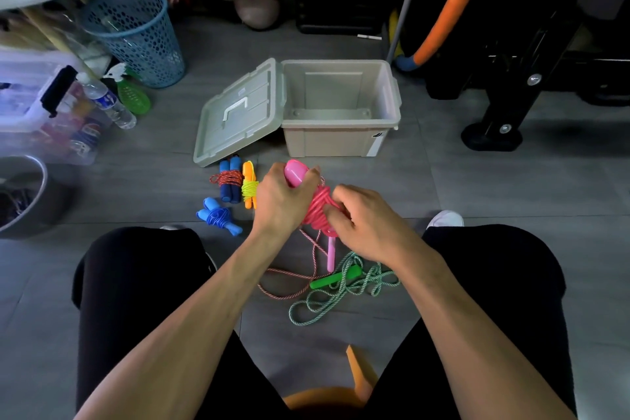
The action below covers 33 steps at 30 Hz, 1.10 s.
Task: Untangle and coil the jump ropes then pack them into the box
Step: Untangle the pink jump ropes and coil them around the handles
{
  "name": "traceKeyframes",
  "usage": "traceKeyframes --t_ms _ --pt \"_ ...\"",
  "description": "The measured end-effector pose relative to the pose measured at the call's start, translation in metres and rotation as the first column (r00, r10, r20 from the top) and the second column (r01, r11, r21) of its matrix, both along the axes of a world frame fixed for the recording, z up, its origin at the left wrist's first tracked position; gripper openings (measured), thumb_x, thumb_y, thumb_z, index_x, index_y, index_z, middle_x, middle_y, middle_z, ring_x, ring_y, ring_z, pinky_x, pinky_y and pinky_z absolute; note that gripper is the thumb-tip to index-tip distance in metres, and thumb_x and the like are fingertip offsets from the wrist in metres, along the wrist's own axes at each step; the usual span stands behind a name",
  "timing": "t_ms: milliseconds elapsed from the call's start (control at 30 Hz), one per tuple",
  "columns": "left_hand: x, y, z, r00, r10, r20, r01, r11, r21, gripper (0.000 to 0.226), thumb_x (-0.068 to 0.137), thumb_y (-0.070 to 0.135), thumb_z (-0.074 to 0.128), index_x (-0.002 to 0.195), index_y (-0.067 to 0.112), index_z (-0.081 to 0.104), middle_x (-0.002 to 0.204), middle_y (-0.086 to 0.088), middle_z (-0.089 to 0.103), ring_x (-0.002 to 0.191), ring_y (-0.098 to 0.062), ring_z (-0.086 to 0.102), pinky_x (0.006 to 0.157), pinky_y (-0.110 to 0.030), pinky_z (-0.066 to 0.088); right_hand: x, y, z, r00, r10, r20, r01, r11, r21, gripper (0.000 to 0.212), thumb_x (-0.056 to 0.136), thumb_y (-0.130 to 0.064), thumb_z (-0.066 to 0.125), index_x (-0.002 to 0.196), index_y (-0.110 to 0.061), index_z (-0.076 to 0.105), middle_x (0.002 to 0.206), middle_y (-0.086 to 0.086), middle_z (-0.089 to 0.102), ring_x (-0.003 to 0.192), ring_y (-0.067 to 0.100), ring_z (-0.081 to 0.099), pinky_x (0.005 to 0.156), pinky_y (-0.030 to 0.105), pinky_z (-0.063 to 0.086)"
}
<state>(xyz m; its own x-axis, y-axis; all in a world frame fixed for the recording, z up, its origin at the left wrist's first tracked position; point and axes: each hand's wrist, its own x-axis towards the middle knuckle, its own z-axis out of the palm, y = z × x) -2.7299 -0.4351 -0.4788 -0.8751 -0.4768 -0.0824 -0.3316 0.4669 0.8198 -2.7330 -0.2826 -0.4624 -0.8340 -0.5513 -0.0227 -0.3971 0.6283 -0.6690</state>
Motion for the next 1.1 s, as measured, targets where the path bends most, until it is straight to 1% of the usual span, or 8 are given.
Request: traceKeyframes --t_ms 133,233,300,467,667,800,933,1100 --pt "0.003 0.002 -0.006 0.998 0.061 0.012 -0.061 0.998 0.001 0.039 0.086 0.036 0.063 0.061 0.018 0.040 0.055 0.003 0.047 0.052 -0.018 0.043 0.051 -0.031 0.037 0.000 -0.008 -0.001 0.996 0.014 0.088 -0.013 1.000 -0.008 0.032 0.095 -0.016 0.049 0.065 -0.012 0.039 0.054 -0.004 0.042 0.055 0.021 0.038 0.054 0.034 0.029" --pt "-0.001 -0.002 -0.016 0.995 0.075 0.068 -0.078 0.996 0.044 0.037 0.084 0.035 0.061 0.059 0.016 0.042 0.054 0.002 0.046 0.053 -0.022 0.043 0.053 -0.032 0.041 0.004 -0.008 -0.003 0.984 0.032 0.177 -0.026 0.999 -0.035 0.036 0.096 -0.015 0.048 0.061 -0.017 0.040 0.052 -0.004 0.043 0.046 0.012 0.037 0.044 0.022 0.030" --pt "-0.004 -0.003 -0.021 0.992 0.082 0.096 -0.088 0.994 0.060 0.036 0.084 0.032 0.060 0.058 0.015 0.043 0.055 0.000 0.046 0.054 -0.023 0.042 0.053 -0.032 0.041 0.003 -0.008 -0.006 0.979 0.033 0.201 -0.022 0.998 -0.054 0.034 0.096 -0.018 0.048 0.063 -0.017 0.040 0.056 -0.002 0.045 0.046 0.016 0.043 0.041 0.026 0.036" --pt "-0.004 -0.012 -0.032 0.976 0.104 0.190 -0.152 0.955 0.254 0.027 0.087 0.038 0.061 0.078 0.015 0.051 0.072 -0.008 0.064 0.053 -0.022 0.060 0.050 -0.035 0.053 -0.005 -0.006 -0.030 0.986 -0.029 0.162 0.021 0.999 0.050 0.025 0.096 -0.027 0.055 0.080 -0.010 0.047 0.075 0.000 0.047 0.062 0.013 0.043 0.059 0.032 0.035" --pt "0.001 -0.020 -0.031 0.969 0.056 0.242 -0.186 0.809 0.557 0.038 0.089 0.048 0.062 0.107 0.017 0.053 0.088 -0.009 0.070 0.069 -0.025 0.073 0.057 -0.043 0.060 -0.015 0.004 -0.050 0.948 -0.141 0.284 0.096 0.981 0.168 0.056 0.087 -0.065 0.051 0.122 -0.022 0.047 0.120 0.003 0.053 0.107 0.020 0.058 0.090 0.043 0.050" --pt "0.009 -0.033 -0.033 0.956 0.131 0.263 -0.279 0.681 0.677 0.031 0.092 0.044 0.060 0.110 0.020 0.054 0.101 -0.007 0.067 0.083 -0.026 0.072 0.061 -0.043 0.060 -0.022 -0.001 -0.056 0.926 -0.126 0.357 0.069 0.983 0.168 0.045 0.091 -0.065 0.043 0.103 -0.024 0.058 0.107 0.001 0.055 0.106 0.018 0.053 0.084 0.035 0.044" --pt "0.014 -0.048 -0.033 0.944 0.192 0.267 -0.329 0.562 0.759 0.035 0.091 0.038 0.063 0.116 0.014 0.055 0.107 -0.010 0.068 0.086 -0.028 0.072 0.061 -0.045 0.059 -0.026 -0.004 -0.058 0.893 -0.105 0.439 0.072 0.993 0.091 0.035 0.092 -0.062 0.045 0.103 -0.030 0.054 0.108 -0.007 0.061 0.099 0.012 0.059 0.078 0.032 0.045" --pt "0.022 -0.066 -0.026 0.971 0.115 0.211 -0.240 0.454 0.858 0.054 0.080 0.045 0.068 0.122 0.014 0.055 0.122 -0.012 0.066 0.093 -0.025 0.070 0.064 -0.043 0.057 -0.026 -0.013 -0.054 0.948 -0.006 0.319 0.001 1.000 0.018 0.031 0.099 -0.048 0.043 0.093 -0.019 0.052 0.088 0.004 0.061 0.082 0.018 0.057 0.072 0.038 0.046"
